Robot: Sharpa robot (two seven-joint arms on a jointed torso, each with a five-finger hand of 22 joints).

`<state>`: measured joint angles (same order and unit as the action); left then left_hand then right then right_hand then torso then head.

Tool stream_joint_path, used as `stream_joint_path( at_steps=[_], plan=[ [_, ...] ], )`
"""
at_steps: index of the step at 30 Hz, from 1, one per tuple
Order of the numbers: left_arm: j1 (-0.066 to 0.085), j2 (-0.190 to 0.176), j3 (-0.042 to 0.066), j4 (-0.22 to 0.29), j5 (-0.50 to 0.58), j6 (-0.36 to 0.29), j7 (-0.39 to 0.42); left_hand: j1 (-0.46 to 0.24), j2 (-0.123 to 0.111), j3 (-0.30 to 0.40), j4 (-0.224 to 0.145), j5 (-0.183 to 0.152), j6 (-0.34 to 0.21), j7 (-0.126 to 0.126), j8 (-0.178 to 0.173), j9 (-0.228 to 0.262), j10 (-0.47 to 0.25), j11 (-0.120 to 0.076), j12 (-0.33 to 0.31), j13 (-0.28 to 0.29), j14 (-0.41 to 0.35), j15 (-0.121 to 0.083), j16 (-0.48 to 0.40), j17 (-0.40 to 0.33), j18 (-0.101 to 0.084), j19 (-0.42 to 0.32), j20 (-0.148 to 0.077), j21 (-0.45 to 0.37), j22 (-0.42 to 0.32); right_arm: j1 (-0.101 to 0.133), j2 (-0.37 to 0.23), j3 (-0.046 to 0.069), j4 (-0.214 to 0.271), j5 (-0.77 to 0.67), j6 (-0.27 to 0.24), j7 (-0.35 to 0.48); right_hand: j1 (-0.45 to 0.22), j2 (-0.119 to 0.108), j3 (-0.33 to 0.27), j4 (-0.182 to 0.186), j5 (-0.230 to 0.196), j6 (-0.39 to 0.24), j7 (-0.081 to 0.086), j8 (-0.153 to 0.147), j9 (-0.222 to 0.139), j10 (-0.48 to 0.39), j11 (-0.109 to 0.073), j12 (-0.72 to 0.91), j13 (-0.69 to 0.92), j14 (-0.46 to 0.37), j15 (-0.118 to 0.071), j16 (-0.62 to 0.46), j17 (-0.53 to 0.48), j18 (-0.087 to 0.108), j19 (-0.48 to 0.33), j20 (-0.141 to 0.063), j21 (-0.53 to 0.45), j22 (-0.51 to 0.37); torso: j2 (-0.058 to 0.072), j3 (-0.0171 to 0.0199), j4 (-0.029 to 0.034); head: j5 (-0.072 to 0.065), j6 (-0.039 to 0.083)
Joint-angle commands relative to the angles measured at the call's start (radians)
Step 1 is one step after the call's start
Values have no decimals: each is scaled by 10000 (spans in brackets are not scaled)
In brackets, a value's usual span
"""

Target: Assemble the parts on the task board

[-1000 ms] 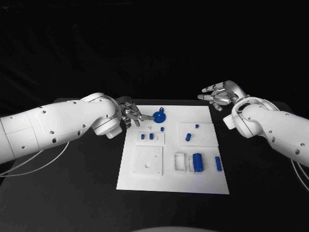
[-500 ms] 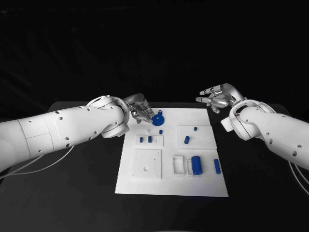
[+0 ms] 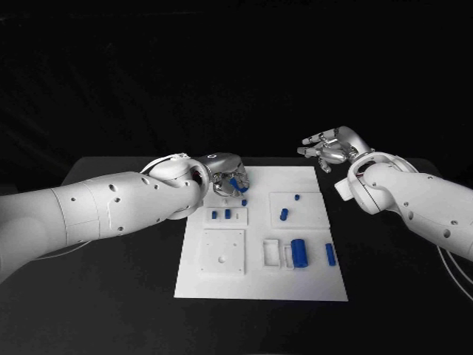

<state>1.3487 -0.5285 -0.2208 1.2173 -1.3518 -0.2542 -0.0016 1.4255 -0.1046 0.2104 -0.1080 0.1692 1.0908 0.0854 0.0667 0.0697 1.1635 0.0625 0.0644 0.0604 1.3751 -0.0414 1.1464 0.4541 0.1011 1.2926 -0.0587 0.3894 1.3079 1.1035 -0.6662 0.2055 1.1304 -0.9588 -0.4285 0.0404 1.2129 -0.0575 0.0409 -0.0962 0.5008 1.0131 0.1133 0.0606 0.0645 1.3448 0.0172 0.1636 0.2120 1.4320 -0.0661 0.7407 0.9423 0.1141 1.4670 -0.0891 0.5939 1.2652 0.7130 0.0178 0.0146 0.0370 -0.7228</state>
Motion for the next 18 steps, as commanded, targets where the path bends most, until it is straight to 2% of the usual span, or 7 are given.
stream_joint_path(
  at_steps=[1,7,18],
  plan=[
    [-33,133,-8,-121,-1004,212,428,-16,-107,67,-26,16,-105,-1,-37,-7,-210,19,-61,-12,149,-23,30,-40,138,123,17,69,200,-3,22,6,28,80,-97,268,-126,-3,76,0,76,9,51,22,7,34,28,-211,-188,-39,65,-51,-13,117,473,75,-46,-11,-2,2,0,-27,-8],
    [-102,314,-29,-340,-1298,538,378,-47,-124,38,-47,-4,-188,-35,-39,-8,-381,11,-64,-12,380,-113,-86,-141,147,295,-55,184,183,-3,38,6,44,88,-111,283,-179,-27,119,-30,91,8,53,22,7,146,40,-430,-401,-38,65,-38,-24,127,474,78,-66,-13,-10,8,8,-44,-22],
    [-179,480,-38,-520,-1495,842,291,-69,-58,61,-25,7,-125,-6,-35,-4,-223,12,-66,-14,448,-85,-68,-147,152,347,-53,269,197,-2,51,7,68,91,-115,278,-186,-34,116,-22,102,-19,60,22,8,177,49,-514,-481,-37,70,-40,-37,136,476,83,-84,-25,-17,6,14,-59,-63]
  ],
)
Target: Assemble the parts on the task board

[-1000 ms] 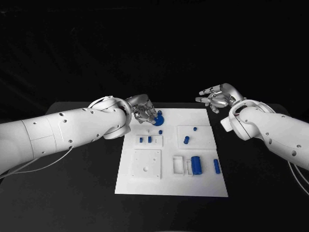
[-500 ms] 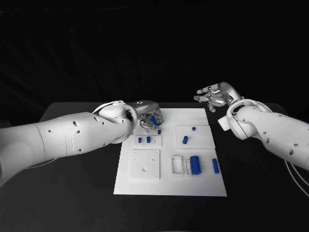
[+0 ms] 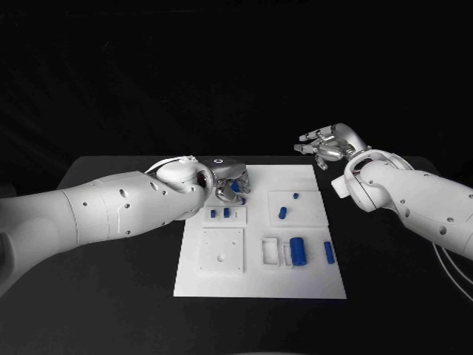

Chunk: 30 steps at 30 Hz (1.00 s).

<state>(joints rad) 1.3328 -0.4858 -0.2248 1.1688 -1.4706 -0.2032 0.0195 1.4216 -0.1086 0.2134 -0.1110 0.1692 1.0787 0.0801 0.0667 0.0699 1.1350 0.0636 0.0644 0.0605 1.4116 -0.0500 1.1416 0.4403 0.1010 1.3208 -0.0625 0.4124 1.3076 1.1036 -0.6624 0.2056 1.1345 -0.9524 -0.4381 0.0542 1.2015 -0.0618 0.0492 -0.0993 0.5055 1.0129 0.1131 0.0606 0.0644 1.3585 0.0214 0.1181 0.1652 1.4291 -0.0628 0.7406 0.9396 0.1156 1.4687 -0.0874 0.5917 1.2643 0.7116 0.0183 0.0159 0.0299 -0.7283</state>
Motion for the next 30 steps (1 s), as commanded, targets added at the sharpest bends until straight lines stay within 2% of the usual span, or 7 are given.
stream_joint_path(
  at_steps=[1,9,15,24,30],
  plan=[
    [-28,68,2,-58,-333,364,72,-38,-8,76,0,16,22,57,-35,-7,90,2,-67,-16,84,15,-4,-10,165,52,-4,72,200,-2,14,6,31,27,-17,138,-71,8,34,8,56,-18,62,22,9,42,8,-60,-15,-7,37,-38,-11,122,460,66,-65,-18,-4,1,0,14,-13],
    [-97,165,0,-207,-445,463,59,-106,34,253,10,29,114,59,-35,-9,206,-18,-64,-16,72,22,35,-24,194,-1,18,178,197,-2,17,6,51,27,-2,130,-70,13,40,10,58,-21,64,23,10,66,7,-96,-50,1,36,-36,-18,128,466,65,-57,-26,-3,0,0,-16,-40],
    [-131,219,1,-219,-492,438,-35,-140,73,417,64,5,190,84,-37,-14,321,-24,-67,-17,65,55,60,-38,223,-40,49,250,196,-2,23,7,60,27,10,93,-70,17,44,13,55,-33,66,21,8,79,6,-106,-60,13,33,-30,-19,131,470,63,-59,-31,-12,-2,12,-112,-54],
    [-162,265,2,-279,-533,406,-75,-174,140,485,156,-16,257,91,-33,-15,398,-36,-66,-17,60,63,71,-46,231,-69,62,276,193,-2,29,7,72,27,29,79,-75,17,42,25,51,-39,65,23,9,103,3,-122,-77,34,29,-21,-21,134,475,60,-24,-40,-15,7,9,-82,-66],
    [-167,276,2,-306,-536,404,-68,-164,180,521,216,-16,326,86,-35,-16,480,-56,-68,-18,58,61,76,-52,231,-84,63,293,192,-2,37,7,74,26,36,73,-75,17,42,25,51,-39,65,23,9,103,3,-122,-77,34,29,-21,-21,134,475,60,-24,-40,-13,-2,4,-76,-66]
  ],
)
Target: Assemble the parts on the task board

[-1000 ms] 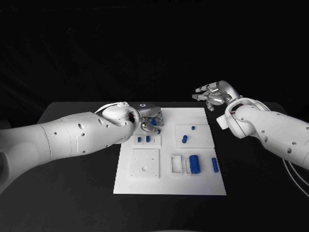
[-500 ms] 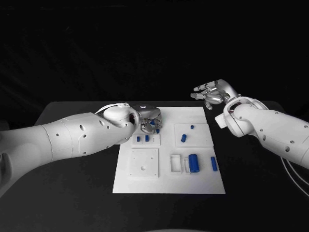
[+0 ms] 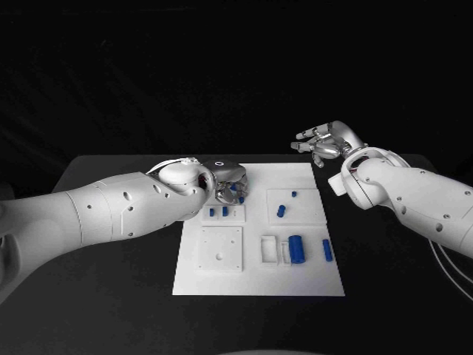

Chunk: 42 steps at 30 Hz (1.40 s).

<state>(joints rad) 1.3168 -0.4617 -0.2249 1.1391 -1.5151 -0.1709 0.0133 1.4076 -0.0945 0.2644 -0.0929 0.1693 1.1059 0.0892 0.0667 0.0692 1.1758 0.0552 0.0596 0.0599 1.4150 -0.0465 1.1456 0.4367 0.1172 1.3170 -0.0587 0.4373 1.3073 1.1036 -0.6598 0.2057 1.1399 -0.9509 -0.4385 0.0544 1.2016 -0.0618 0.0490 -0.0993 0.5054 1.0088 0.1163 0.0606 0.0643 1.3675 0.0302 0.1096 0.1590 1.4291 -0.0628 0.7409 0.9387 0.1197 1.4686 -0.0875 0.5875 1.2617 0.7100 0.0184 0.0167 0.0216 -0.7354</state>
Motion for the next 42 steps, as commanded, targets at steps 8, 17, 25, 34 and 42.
stream_joint_path(
  at_steps=[8,17,25,34,42],
  plan=[
    [-14,73,5,-129,-91,166,2,20,154,86,120,-18,243,0,-33,-8,301,-13,-19,-12,26,37,53,-22,76,-76,36,84,199,-3,15,6,21,11,53,67,-80,20,34,42,54,8,30,24,12,30,-86,-54,-28,35,27,-27,-15,93,470,59,31,-33,-1,0,0,11,10],
    [-60,114,5,-175,-22,137,87,-12,139,47,188,-106,79,-13,-52,-39,334,-31,-20,-12,23,19,54,-33,69,-85,31,106,194,-3,14,6,25,11,59,64,-80,20,34,42,54,8,30,24,12,30,-86,-54,-28,35,27,-27,-15,93,470,59,31,-33,6,-6,-6,-7,-6],
    [-81,110,6,-227,156,113,103,-56,70,21,281,-150,-126,-6,-43,-39,198,-2,-19,-12,26,28,35,-54,51,-117,32,95,182,-3,21,6,30,8,70,66,-73,22,33,46,56,24,28,27,13,15,-82,-74,-40,28,29,-34,-20,94,466,60,24,-52,-4,2,6,-25,8],
    [-87,136,7,-220,222,97,140,-19,20,30,331,-148,-302,-27,-46,-48,201,-9,-20,-12,27,26,28,-65,48,-127,35,75,182,-3,35,7,22,7,82,74,-76,25,46,46,52,44,25,27,13,22,-83,-84,-51,30,30,-34,-22,95,466,61,27,-65,-6,-1,-3,-20,-8],
    [-87,157,7,-227,267,106,174,-18,-15,31,392,-186,-296,-7,-43,-45,147,26,-18,-11,11,79,13,-77,51,-144,57,49,178,-3,44,7,21,6,85,75,-67,17,58,31,53,38,27,21,9,10,-79,-97,-60,22,32,-39,-25,94,463,63,25,-74,-3,6,5,0,-43]
  ],
)
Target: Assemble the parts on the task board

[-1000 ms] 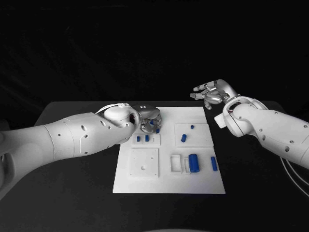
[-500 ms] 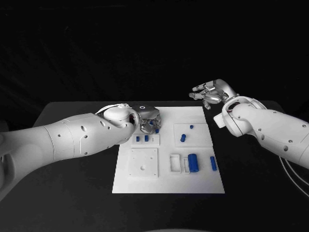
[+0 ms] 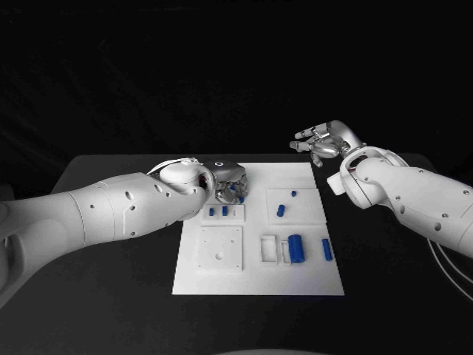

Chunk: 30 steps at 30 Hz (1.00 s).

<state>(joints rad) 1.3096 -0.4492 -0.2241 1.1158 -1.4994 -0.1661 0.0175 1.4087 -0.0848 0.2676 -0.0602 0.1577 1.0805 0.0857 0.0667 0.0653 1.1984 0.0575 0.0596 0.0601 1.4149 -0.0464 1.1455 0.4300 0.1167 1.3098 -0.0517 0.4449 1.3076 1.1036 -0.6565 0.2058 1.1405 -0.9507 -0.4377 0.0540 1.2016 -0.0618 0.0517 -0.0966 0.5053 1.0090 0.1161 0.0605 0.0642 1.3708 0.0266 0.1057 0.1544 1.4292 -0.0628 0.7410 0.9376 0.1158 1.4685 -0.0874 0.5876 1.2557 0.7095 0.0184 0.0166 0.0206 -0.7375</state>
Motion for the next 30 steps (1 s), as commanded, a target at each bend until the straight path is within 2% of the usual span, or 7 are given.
stream_joint_path(
  at_steps=[1,6,10,16,20,26,30],
  plan=[
    [-16,33,-1,5,117,59,139,-22,-117,-14,77,-87,-37,45,-46,-7,-93,50,-17,-13,9,149,27,-6,81,-71,30,-34,175,-3,11,6,14,4,75,80,-67,17,31,4,54,37,29,21,10,-23,-43,-58,-14,21,32,-40,-14,133,463,63,24,-14,-1,9,5,11,-29],
    [-17,42,0,16,168,30,193,-28,-133,-42,106,-86,-60,59,-45,-10,-81,53,-19,-13,-2,158,44,-5,140,-64,72,-43,177,-3,18,6,7,3,78,79,-70,19,38,1,55,27,33,23,11,-33,-38,-67,-22,22,35,-38,-14,135,463,64,16,-22,5,-2,1,-30,-25],
    [-17,45,1,19,182,27,203,-28,-115,-57,132,-89,6,71,-41,-6,-39,46,-20,-14,-2,151,54,-6,154,-54,76,-48,177,-2,13,6,14,3,85,76,-70,19,40,0,55,24,35,23,12,-36,-37,-69,-24,23,35,-38,-14,136,463,65,14,-24,9,4,7,-53,-3],
    [-18,44,2,-10,188,71,176,49,-11,0,126,-35,308,115,-27,4,216,-14,-16,-11,-2,114,76,-5,140,-49,51,-36,190,-2,5,6,21,3,92,71,-70,19,40,0,55,24,35,23,12,-36,-37,-69,-24,23,35,-38,-14,136,463,65,14,-24,3,3,8,-70,-32],
    [-18,50,2,-26,188,76,199,98,105,16,94,-22,561,109,-33,7,441,-65,-17,-11,-10,90,81,-6,108,-65,23,-15,196,-2,8,6,26,3,95,69,-70,19,40,0,55,24,35,23,12,-36,-37,-69,-24,23,35,-38,-14,136,463,65,14,-24,1,3,2,-46,-23],
    [-18,54,2,-36,189,-35,305,184,405,23,-35,-15,969,78,-34,12,787,-152,-15,-8,-2,57,89,-16,94,-94,-3,68,207,-2,15,6,22,3,100,66,-83,20,46,-2,50,36,31,25,12,-19,-40,-71,-34,21,37,-36,-15,137,464,67,31,-30,7,3,3,-54,-9],
    [-21,41,3,-40,262,-228,371,168,540,37,-103,16,1036,72,-35,12,849,-170,-16,-8,-2,41,89,-23,78,-110,-31,124,205,-2,18,6,20,3,103,66,-83,20,46,-2,50,36,31,25,12,-19,-40,-71,-34,21,37,-36,-15,137,464,67,31,-30,2,4,0,-55,-8]
  ],
)
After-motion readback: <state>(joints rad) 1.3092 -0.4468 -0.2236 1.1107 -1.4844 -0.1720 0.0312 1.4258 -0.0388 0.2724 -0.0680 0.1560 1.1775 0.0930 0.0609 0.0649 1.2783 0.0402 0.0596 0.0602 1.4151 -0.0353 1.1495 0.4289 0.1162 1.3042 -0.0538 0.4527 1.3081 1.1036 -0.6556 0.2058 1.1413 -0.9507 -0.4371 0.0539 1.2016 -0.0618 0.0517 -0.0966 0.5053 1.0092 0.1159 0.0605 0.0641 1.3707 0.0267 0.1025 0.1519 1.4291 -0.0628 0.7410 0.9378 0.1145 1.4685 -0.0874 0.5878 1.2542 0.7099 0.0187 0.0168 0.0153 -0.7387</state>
